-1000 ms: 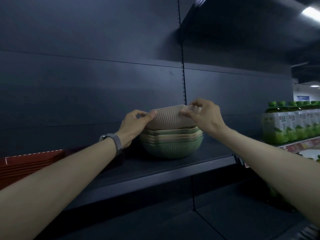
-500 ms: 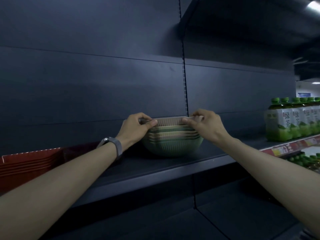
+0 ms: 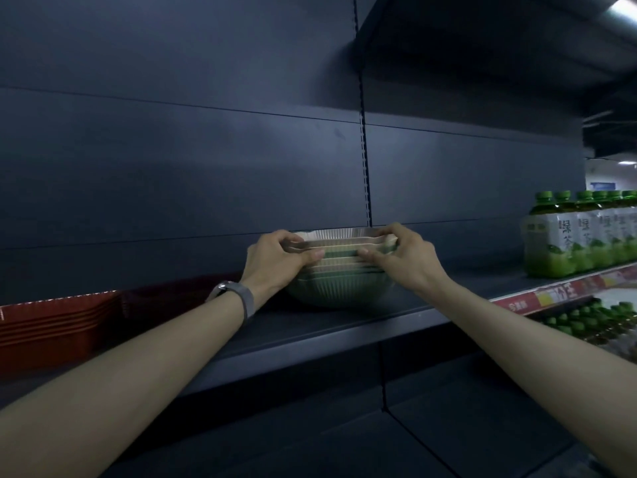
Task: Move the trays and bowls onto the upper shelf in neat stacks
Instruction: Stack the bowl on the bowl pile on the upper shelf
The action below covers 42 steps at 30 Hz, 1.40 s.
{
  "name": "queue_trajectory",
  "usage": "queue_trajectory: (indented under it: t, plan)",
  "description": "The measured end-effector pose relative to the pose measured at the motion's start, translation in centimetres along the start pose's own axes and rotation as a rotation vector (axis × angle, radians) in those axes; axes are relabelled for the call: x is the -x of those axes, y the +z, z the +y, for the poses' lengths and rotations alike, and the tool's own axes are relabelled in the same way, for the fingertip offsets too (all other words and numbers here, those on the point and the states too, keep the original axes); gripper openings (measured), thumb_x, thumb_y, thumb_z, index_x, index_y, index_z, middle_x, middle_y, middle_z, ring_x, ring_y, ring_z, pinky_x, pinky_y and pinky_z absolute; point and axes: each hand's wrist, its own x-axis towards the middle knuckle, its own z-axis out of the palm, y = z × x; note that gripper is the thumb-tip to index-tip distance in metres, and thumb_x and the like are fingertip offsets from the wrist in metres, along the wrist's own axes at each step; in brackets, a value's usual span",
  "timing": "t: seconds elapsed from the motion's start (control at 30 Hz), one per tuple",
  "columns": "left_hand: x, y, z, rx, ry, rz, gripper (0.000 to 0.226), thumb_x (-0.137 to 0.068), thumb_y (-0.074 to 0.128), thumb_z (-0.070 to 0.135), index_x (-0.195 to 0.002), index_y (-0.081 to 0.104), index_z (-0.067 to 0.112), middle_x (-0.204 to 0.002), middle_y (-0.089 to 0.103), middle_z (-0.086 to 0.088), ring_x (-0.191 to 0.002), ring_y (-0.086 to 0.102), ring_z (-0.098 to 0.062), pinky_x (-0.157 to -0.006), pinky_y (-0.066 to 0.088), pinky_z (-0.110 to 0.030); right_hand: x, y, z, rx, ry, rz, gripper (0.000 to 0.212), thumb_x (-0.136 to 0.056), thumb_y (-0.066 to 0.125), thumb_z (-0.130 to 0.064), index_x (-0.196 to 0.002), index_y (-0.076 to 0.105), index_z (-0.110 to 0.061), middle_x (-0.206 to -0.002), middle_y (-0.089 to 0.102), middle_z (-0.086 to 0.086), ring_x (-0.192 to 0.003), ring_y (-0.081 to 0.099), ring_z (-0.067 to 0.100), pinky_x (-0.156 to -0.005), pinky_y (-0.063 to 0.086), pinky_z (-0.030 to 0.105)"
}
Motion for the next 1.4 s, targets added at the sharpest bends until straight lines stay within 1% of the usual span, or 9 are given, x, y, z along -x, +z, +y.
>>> queue_trajectory:
  t: [0.2,0.4,0.57,0.67,0.8,0.87,0.93,1.17,1.4]
  plan:
    - [0.3,-0.1,0.7,0.033,-0.032,0.008,0.049,-0.071,0.092,0.053,-0.108,0.077,0.025,-0.109,0.075,0.005,-0.105,0.068,-0.013,-0.088,0.050,-0.022,-0.3,-0.4,-0.7,-0.059,0.043,-0.013,0.050,-0.084,0.082,-0.054,-0.124,0.066,-0.027,-0.118,0.069,0.008,-0.110,0.064,0.023,-0.076,0.048,0.027]
    - [1.5,-0.2,1.2,0.051,-0.045,0.008,0.048,-0.075,0.090,0.049,-0.114,0.075,0.026,-0.115,0.073,0.005,-0.109,0.067,-0.014,-0.089,0.049,-0.022,1.1,-0.5,-1.3,-0.019,0.055,-0.007,0.052,-0.090,0.078,-0.053,-0.134,0.061,-0.030,-0.121,0.065,0.006,-0.093,0.061,0.018,-0.058,0.042,0.017]
    - [3.5,-1.0,2.3,0.085,-0.044,0.013,0.048,-0.082,0.086,0.041,-0.125,0.070,0.026,-0.121,0.071,0.002,-0.115,0.065,-0.015,-0.091,0.046,-0.021,3.7,0.2,-2.7,-0.071,0.018,0.168,0.037,-0.097,0.072,-0.039,-0.128,0.061,-0.023,-0.121,0.062,0.000,-0.105,0.063,0.023,-0.091,0.055,0.040]
    - [6.1,-2.3,2.9,0.061,-0.011,0.011,0.039,-0.086,0.081,0.041,-0.123,0.071,0.030,-0.121,0.071,0.006,-0.120,0.063,-0.013,-0.097,0.048,-0.025,5.7,1.0,-4.4,-0.139,-0.029,0.233,0.022,-0.099,0.068,-0.031,-0.117,0.070,-0.018,-0.114,0.069,-0.001,-0.104,0.066,0.020,-0.094,0.054,0.039]
    - [11.5,-5.4,2.9,0.017,0.018,0.059,0.024,-0.092,0.074,0.037,-0.116,0.073,0.033,-0.104,0.079,0.012,-0.105,0.069,0.000,-0.103,0.050,-0.024,10.0,3.5,-7.1,-0.250,-0.090,0.109,0.017,-0.100,0.069,-0.029,-0.112,0.075,-0.018,-0.100,0.075,-0.008,-0.094,0.069,0.006,-0.090,0.054,0.025]
    - [14.7,-7.2,2.1,0.059,-0.002,0.076,0.023,-0.094,0.072,0.030,-0.117,0.074,0.032,-0.095,0.080,0.015,-0.093,0.070,0.009,-0.091,0.051,-0.011,13.1,5.5,-8.1,-0.287,-0.140,0.026,0.015,-0.100,0.068,-0.026,-0.112,0.076,-0.019,-0.099,0.074,-0.011,-0.093,0.067,-0.003,-0.084,0.050,0.014]
    - [17.7,-8.9,0.9,0.116,-0.042,0.061,0.024,-0.095,0.072,0.024,-0.117,0.073,0.032,-0.090,0.080,0.014,-0.088,0.072,0.007,-0.086,0.054,-0.014,16.3,7.5,-9.0,-0.314,-0.207,-0.041,0.014,-0.101,0.068,-0.021,-0.112,0.075,-0.017,-0.098,0.074,-0.012,-0.095,0.066,-0.005,-0.080,0.046,0.006]
    - [27.1,-15.6,-4.4,0.140,-0.185,0.170,0.026,-0.096,0.071,0.015,-0.118,0.073,0.029,-0.096,0.081,0.008,-0.096,0.076,-0.003,-0.091,0.058,-0.025,25.7,14.9,-13.5,-0.568,-0.169,-0.339,0.022,-0.103,0.067,-0.023,-0.124,0.073,-0.023,-0.109,0.075,-0.018,-0.103,0.068,-0.006,-0.087,0.051,0.009]
    - [37.5,-22.2,-11.8,-0.040,-0.357,0.377,0.026,-0.098,0.070,0.013,-0.117,0.071,0.030,-0.094,0.080,0.014,-0.090,0.076,-0.010,-0.080,0.059,-0.028,34.4,24.2,-16.8,-0.541,-0.148,-0.641,0.033,-0.102,0.065,-0.038,-0.135,0.066,-0.033,-0.124,0.067,-0.022,-0.114,0.060,-0.009,-0.095,0.048,0.009]
